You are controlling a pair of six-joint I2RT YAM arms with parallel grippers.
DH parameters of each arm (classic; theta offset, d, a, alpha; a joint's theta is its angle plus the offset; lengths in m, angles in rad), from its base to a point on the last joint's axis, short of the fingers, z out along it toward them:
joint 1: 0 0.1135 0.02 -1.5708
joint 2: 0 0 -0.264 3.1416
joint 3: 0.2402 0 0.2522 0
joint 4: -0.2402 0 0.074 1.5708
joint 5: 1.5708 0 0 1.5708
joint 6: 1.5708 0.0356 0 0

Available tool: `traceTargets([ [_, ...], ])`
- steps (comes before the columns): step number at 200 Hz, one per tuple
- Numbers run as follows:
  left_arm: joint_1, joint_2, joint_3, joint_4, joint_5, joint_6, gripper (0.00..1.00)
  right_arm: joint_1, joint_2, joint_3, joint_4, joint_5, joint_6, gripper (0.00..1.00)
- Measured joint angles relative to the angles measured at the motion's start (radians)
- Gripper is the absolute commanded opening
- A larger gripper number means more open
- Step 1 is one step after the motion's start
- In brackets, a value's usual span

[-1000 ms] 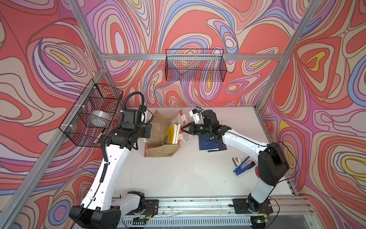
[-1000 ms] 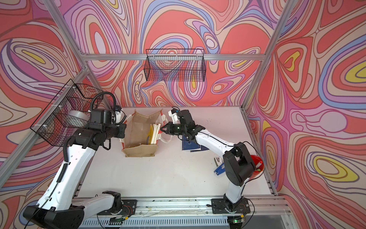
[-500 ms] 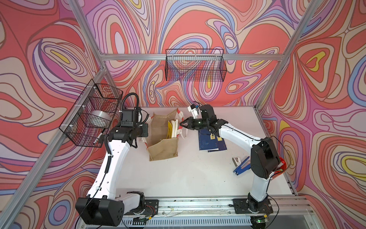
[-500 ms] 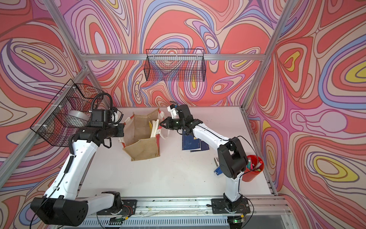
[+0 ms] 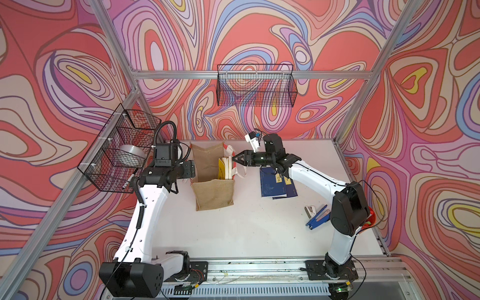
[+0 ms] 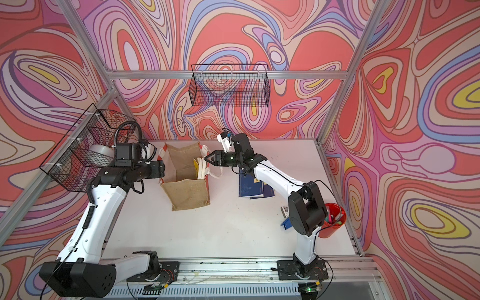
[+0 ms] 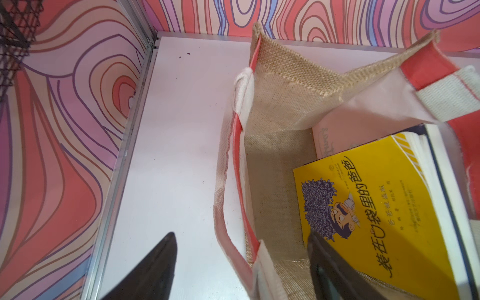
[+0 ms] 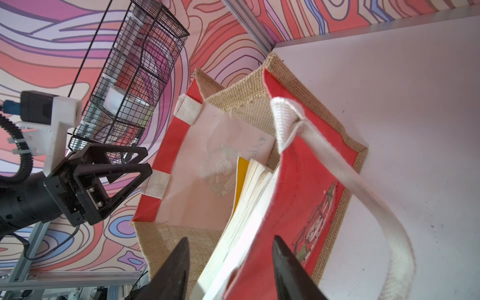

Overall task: Put the books into the canvas bag
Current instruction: Place the canvas bag at the center of the board, then adjust the canvas bag at the center of the board.

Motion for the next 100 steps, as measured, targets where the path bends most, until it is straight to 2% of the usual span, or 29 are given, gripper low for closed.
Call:
traceTargets([
  [48,0.000,-0.013,0.135,-0.034,0.037,0.003,1.00,-0.051,-0.197,-0.116,-0.043,0.058,-0.050,0.69],
  [77,-0.010,-0.051,0.176,-0.039,0.191,0.012,1.00,-0.135,-0.277,-0.205,-0.085,0.130,-0.068,0.74],
  [100,-0.081,-0.074,0.196,-0.053,0.303,0.023,1.00,-0.193,-0.284,-0.295,-0.113,0.175,-0.072,0.76],
])
